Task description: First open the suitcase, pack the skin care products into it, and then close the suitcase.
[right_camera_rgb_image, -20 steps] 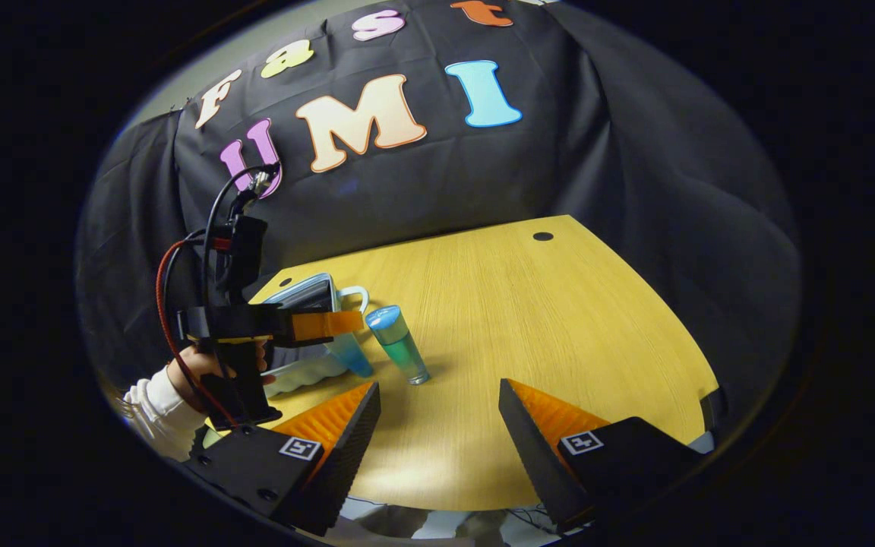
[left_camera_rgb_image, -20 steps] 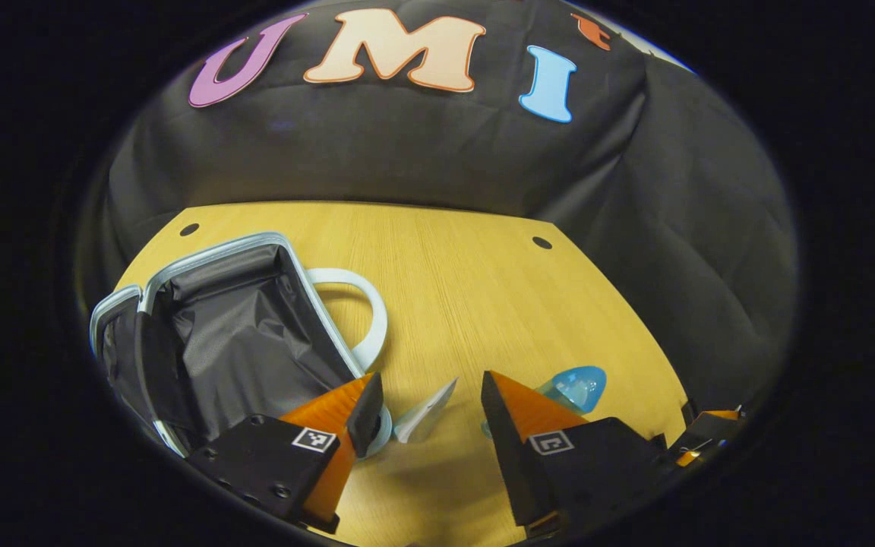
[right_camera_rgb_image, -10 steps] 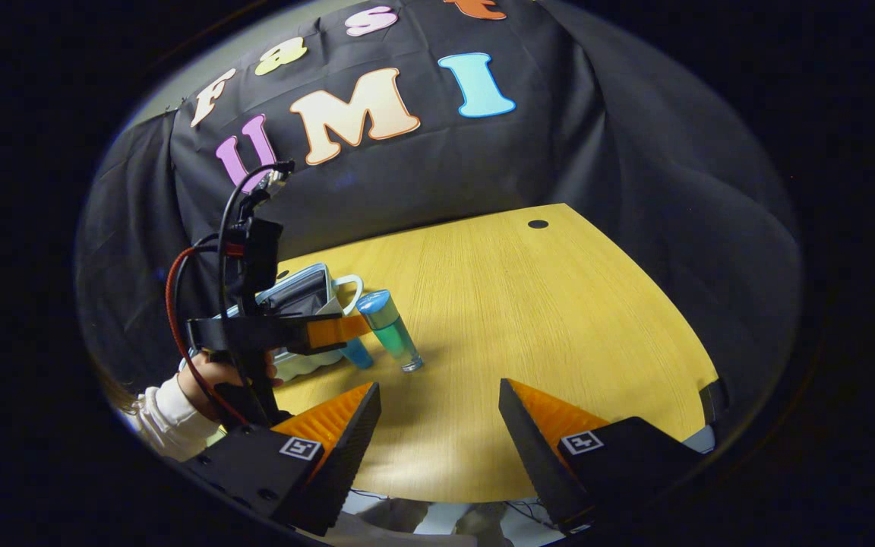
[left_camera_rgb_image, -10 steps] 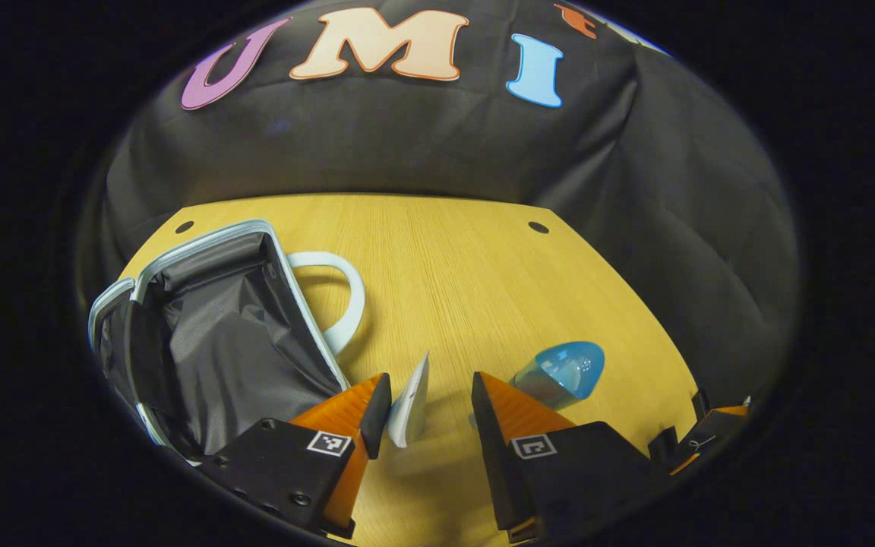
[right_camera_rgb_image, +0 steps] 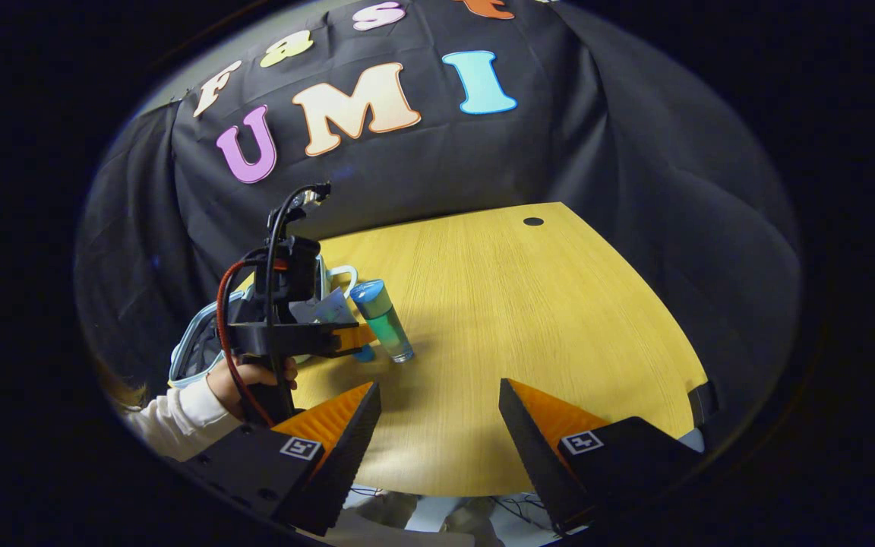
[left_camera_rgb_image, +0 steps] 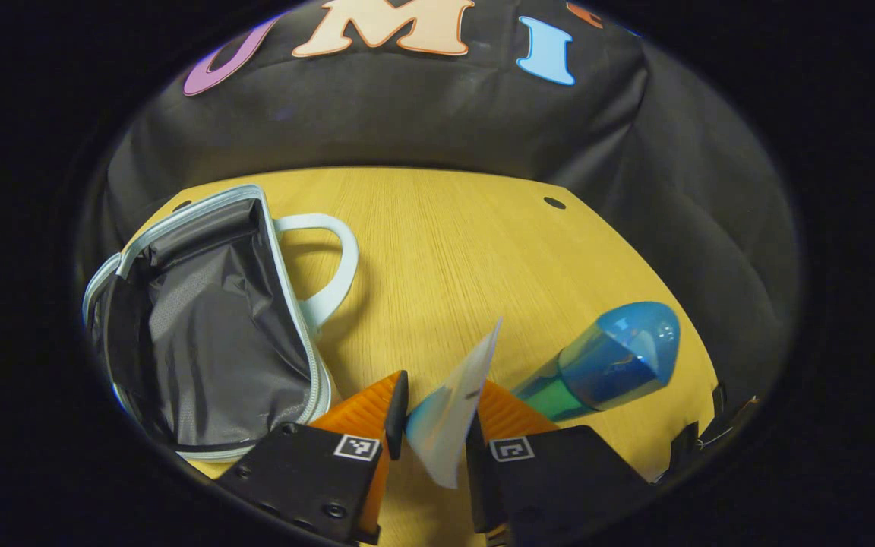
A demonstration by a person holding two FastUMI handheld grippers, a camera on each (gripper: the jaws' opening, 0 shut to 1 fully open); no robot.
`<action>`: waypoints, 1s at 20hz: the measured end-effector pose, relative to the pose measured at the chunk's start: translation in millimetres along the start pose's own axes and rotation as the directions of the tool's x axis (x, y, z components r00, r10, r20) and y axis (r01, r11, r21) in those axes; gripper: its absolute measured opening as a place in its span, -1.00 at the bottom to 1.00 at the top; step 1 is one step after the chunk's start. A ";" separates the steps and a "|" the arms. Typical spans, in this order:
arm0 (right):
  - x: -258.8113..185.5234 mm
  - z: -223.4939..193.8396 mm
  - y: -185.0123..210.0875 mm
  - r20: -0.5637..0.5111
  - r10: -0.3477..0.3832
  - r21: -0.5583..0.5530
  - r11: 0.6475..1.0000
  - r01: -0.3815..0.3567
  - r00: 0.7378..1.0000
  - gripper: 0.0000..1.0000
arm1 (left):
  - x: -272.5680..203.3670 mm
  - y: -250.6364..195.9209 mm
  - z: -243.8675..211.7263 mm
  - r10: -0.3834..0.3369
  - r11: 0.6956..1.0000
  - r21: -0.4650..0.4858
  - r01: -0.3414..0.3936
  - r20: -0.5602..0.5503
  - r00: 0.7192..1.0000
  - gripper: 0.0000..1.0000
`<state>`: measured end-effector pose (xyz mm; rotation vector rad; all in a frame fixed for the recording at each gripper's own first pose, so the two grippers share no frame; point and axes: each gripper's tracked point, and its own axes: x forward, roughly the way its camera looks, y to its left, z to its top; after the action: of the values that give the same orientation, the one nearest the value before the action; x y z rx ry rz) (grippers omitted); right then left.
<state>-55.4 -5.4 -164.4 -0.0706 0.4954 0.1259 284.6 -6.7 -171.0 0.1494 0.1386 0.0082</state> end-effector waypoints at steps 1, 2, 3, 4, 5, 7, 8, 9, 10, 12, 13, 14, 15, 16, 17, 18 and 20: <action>-0.7 -1.5 1.3 -0.003 0.000 -0.006 1.000 0.000 1.000 0.89 | 0.5 0.6 1.5 -0.006 1.000 0.003 0.006 0.010 1.000 -0.30; -0.3 -1.3 2.5 -0.007 0.001 -0.010 1.000 -0.001 1.000 0.89 | 0.7 -3.8 2.7 -0.034 0.999 0.001 0.034 0.020 0.999 -0.33; -0.2 -2.1 3.3 -0.008 0.004 -0.013 1.000 -0.004 1.000 0.89 | -0.6 -7.6 3.6 -0.061 0.998 -0.014 0.062 0.027 0.998 -0.38; 0.0 -1.3 4.9 -0.007 0.007 -0.015 1.000 -0.007 1.000 0.89 | -2.1 -7.3 3.3 -0.073 0.997 -0.028 0.074 0.028 0.997 -0.39; 0.6 -0.2 6.3 -0.005 0.011 -0.016 1.000 -0.011 1.000 0.89 | -5.6 -5.4 3.3 -0.072 0.997 -0.036 0.073 0.023 0.997 -0.42; 4.6 3.1 11.4 0.000 0.024 -0.015 1.000 -0.024 1.000 0.89 | -16.9 -1.5 4.0 -0.074 0.996 -0.058 0.074 0.014 0.997 -0.43; 8.2 4.2 14.3 0.000 0.033 -0.014 0.999 -0.033 0.999 0.89 | -25.5 -0.3 5.4 -0.079 0.994 -0.071 0.080 0.012 0.997 -0.43; 11.3 3.8 17.9 -0.001 0.042 -0.013 0.999 -0.042 0.999 0.89 | -35.4 2.1 8.4 -0.081 0.993 -0.085 0.082 0.013 0.997 -0.37; 15.4 4.8 21.3 -0.003 0.052 -0.012 0.999 -0.052 0.999 0.90 | -47.2 5.1 9.7 -0.082 0.992 -0.096 0.083 0.014 0.997 -0.43; 26.2 4.9 28.3 -0.013 0.069 -0.016 0.997 -0.070 0.998 0.89 | -71.2 13.3 22.0 -0.082 0.989 -0.119 0.086 0.040 0.996 -0.43; 31.8 5.4 32.9 -0.020 0.084 -0.019 0.996 -0.084 0.996 0.89 | -84.0 18.2 30.0 -0.081 0.987 -0.133 0.087 0.051 0.995 -0.43; 37.3 6.4 37.7 -0.026 0.099 -0.024 0.995 -0.100 0.995 0.96 | -96.6 22.3 37.5 -0.084 0.985 -0.146 0.092 0.065 0.994 -0.43; 43.6 8.8 43.0 -0.029 0.112 -0.031 0.993 -0.113 0.993 0.96 | -108.9 28.8 47.3 -0.082 0.982 -0.162 0.094 0.083 0.993 -0.43; 48.3 8.3 47.5 -0.031 0.126 -0.041 0.991 -0.127 0.992 0.96 | -118.7 36.9 57.7 -0.079 0.979 -0.180 0.096 0.100 0.992 -0.43; 55.0 10.1 51.1 -0.034 0.134 -0.056 0.989 -0.136 0.990 0.96 | -126.7 46.4 66.0 -0.073 0.975 -0.202 0.093 0.108 0.991 -0.43; 61.7 12.1 54.7 -0.039 0.140 -0.075 0.987 -0.143 0.989 0.96 | -133.0 58.5 72.7 -0.065 0.970 -0.227 0.089 0.115 0.991 -0.43; 74.8 13.3 60.4 -0.052 0.147 -0.110 0.982 -0.152 0.988 0.89 | -138.7 85.9 80.9 -0.046 0.964 -0.256 0.076 0.119 0.992 -0.44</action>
<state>7.8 63.5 -190.7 -0.1479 0.5365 0.3010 158.7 63.8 -60.0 -0.1176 0.0294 -0.0433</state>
